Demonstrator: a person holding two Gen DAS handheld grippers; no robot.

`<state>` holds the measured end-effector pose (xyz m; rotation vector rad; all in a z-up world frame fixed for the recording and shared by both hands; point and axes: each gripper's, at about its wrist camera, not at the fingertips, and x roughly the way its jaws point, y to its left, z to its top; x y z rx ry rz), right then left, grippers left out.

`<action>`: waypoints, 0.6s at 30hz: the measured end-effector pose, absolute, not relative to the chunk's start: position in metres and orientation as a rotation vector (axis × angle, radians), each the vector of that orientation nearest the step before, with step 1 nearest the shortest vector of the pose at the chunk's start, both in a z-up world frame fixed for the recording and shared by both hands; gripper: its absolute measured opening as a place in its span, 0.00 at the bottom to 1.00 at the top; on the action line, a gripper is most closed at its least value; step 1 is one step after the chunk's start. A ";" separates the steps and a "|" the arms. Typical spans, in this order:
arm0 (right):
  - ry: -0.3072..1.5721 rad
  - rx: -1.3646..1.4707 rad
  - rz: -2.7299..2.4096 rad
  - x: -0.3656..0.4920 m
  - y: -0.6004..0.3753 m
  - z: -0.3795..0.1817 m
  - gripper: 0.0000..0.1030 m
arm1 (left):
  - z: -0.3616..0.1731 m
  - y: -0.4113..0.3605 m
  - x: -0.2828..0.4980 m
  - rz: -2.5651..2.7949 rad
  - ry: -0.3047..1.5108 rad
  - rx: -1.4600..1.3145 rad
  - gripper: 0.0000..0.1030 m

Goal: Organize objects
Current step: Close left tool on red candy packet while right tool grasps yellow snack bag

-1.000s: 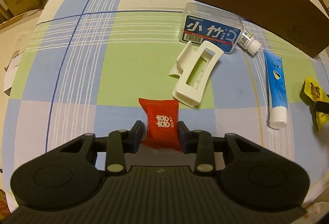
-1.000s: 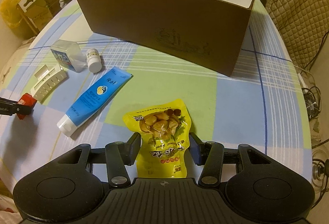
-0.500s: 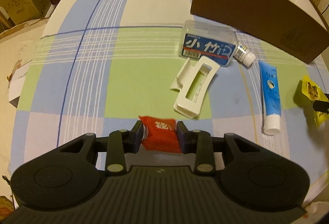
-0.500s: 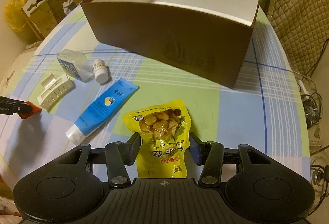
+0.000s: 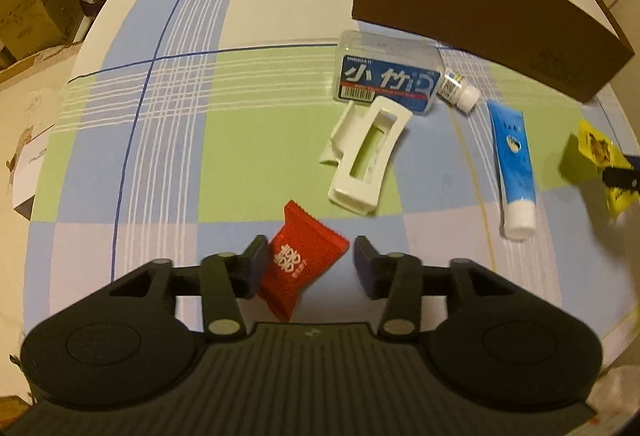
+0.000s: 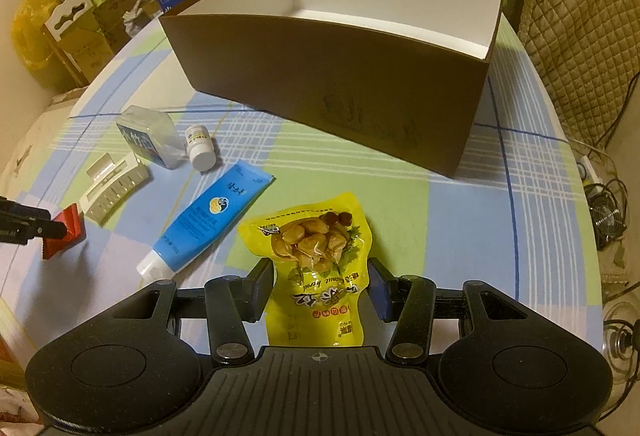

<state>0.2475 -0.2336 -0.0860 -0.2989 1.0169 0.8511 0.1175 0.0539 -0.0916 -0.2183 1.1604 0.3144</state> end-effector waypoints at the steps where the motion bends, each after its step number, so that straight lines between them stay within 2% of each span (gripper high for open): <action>1: 1.019 -0.298 0.851 0.247 -0.234 -0.086 0.46 | -0.092 0.054 0.116 0.307 1.160 -0.204 0.47; 8: 1.025 -0.295 0.850 0.247 -0.235 -0.087 0.46 | -0.103 0.055 0.115 0.219 1.194 -0.090 0.45; 11: 1.030 -0.293 0.844 0.247 -0.235 -0.088 0.46 | -0.109 0.054 0.118 0.201 1.213 -0.047 0.36; 13: 1.034 -0.293 0.842 0.246 -0.235 -0.088 0.46 | -0.112 0.055 0.119 0.199 1.218 -0.043 0.36; 15: 1.037 -0.293 0.839 0.245 -0.236 -0.089 0.46 | -0.114 0.056 0.120 0.194 1.221 -0.046 0.27; 18: 1.040 -0.291 0.834 0.244 -0.236 -0.089 0.46 | -0.117 0.056 0.121 0.192 1.221 -0.049 0.25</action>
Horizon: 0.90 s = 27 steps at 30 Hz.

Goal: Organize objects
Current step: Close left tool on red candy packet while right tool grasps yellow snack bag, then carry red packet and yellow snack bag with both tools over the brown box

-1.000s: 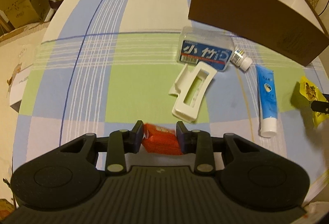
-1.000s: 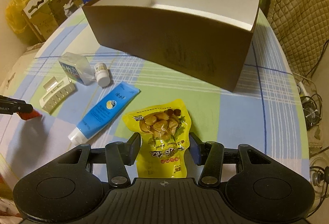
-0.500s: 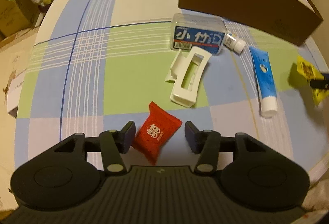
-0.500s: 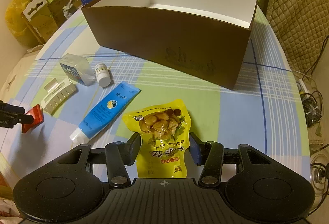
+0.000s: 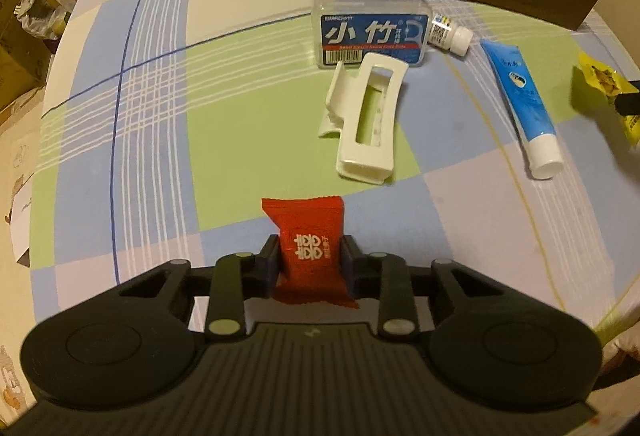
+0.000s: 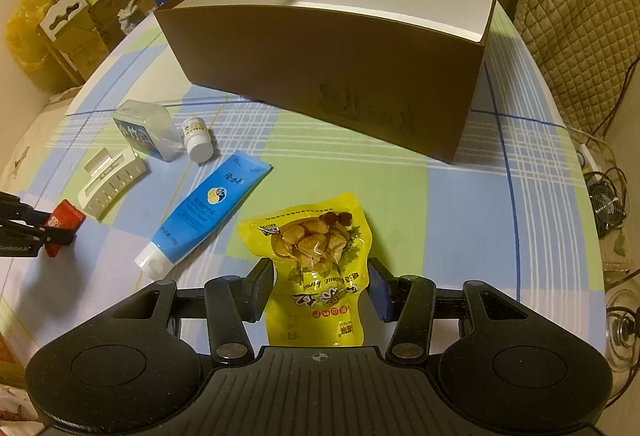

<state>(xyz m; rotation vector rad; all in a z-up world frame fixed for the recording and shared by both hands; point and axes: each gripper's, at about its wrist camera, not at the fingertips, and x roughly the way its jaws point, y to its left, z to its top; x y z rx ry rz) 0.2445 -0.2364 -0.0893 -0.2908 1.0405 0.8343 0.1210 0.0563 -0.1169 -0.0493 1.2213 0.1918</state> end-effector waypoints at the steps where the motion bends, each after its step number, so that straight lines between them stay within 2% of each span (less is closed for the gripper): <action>1: 1.042 -0.290 0.833 0.244 -0.236 -0.089 0.46 | -0.117 0.056 0.121 0.191 1.221 -0.052 0.24; 12: 1.027 -0.287 0.829 0.243 -0.232 -0.084 0.46 | -0.104 0.058 0.124 0.211 1.183 -0.078 0.22; 27: 0.986 -0.252 0.848 0.242 -0.227 -0.061 0.46 | -0.039 0.047 0.143 0.175 1.012 -0.070 0.22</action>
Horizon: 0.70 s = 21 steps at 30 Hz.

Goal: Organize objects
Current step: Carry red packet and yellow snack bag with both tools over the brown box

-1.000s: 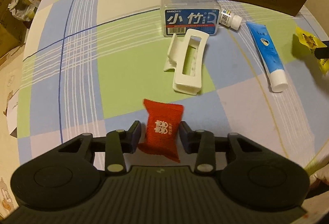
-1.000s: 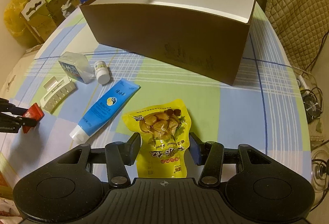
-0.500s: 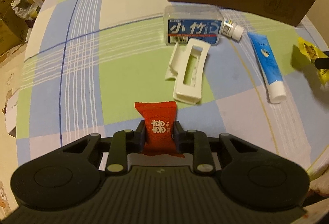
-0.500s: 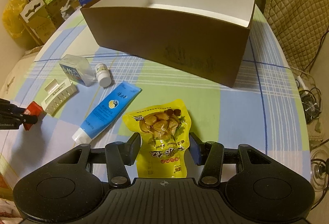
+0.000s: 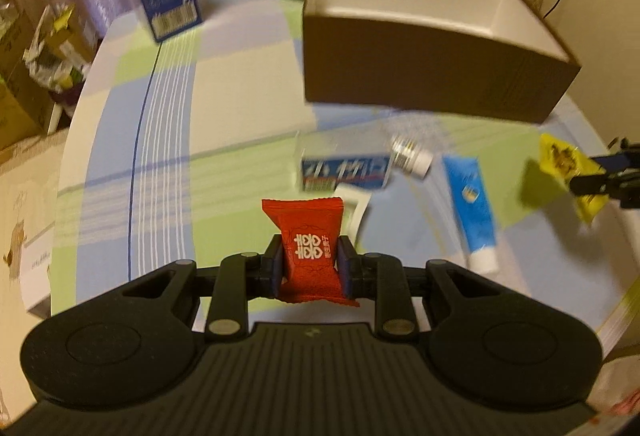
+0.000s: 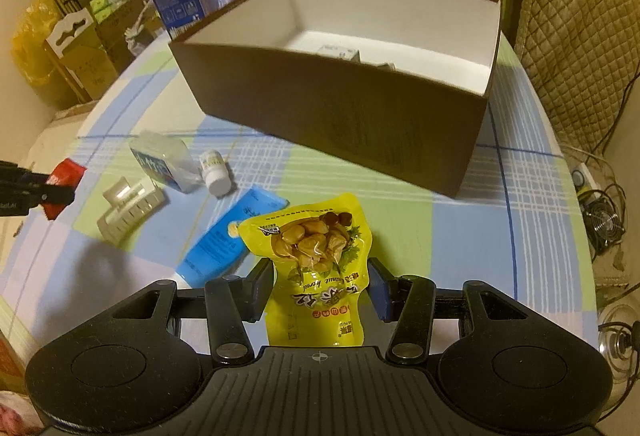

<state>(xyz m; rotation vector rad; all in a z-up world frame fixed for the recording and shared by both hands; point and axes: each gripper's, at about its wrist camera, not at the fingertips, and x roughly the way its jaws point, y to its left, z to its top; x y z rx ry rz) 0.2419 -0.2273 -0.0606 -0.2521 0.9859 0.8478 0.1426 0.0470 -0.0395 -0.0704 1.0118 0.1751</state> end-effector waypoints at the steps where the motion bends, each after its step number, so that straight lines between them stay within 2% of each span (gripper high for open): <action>1: 0.982 -0.241 0.851 0.242 -0.227 -0.057 0.46 | -0.035 0.045 0.146 0.168 1.000 -0.067 0.22; 21: 0.832 -0.099 0.892 0.290 -0.206 0.018 0.46 | 0.024 -0.003 0.256 -0.010 0.821 0.020 0.22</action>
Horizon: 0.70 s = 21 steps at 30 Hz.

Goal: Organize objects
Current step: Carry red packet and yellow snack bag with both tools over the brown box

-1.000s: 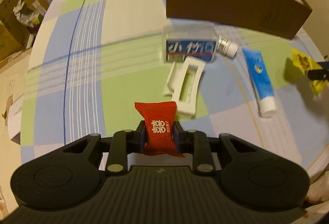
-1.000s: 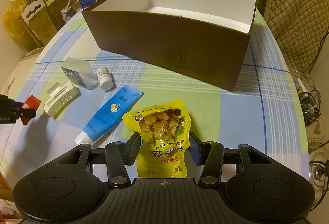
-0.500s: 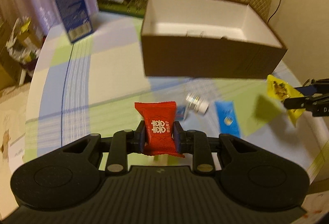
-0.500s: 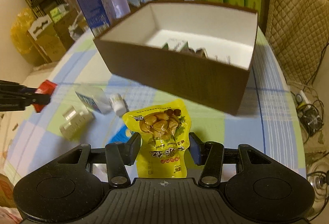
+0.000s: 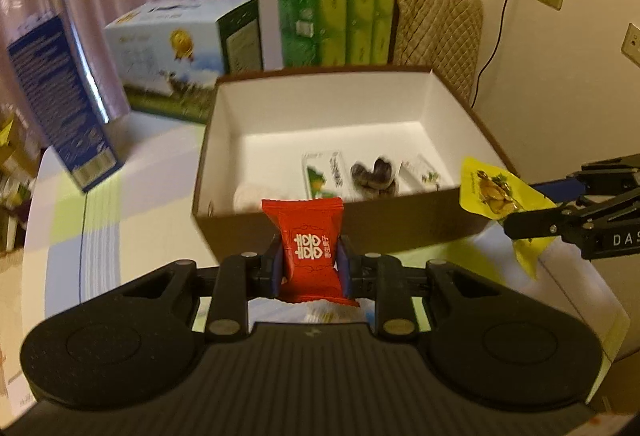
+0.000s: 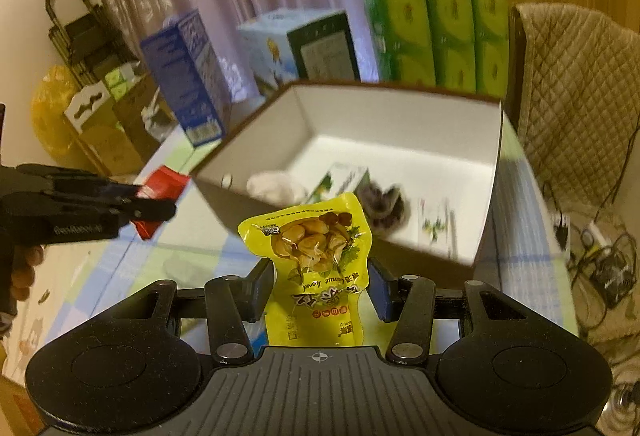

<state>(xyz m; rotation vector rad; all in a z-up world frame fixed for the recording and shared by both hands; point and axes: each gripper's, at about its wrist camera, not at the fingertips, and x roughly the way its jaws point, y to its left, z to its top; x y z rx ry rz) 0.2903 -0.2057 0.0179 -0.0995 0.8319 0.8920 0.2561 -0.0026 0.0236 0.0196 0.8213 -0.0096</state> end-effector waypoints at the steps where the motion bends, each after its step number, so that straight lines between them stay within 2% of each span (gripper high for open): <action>1: 0.823 -0.096 0.892 0.295 -0.203 0.021 0.46 | 0.025 -0.004 0.262 -0.016 0.817 0.025 0.22; 11: 0.749 -0.095 0.879 0.349 -0.176 0.038 0.46 | 0.029 -0.005 0.331 -0.033 0.805 0.069 0.22; 21: 0.753 -0.108 0.856 0.404 -0.150 0.027 0.46 | 0.016 0.001 0.390 -0.030 0.843 0.095 0.22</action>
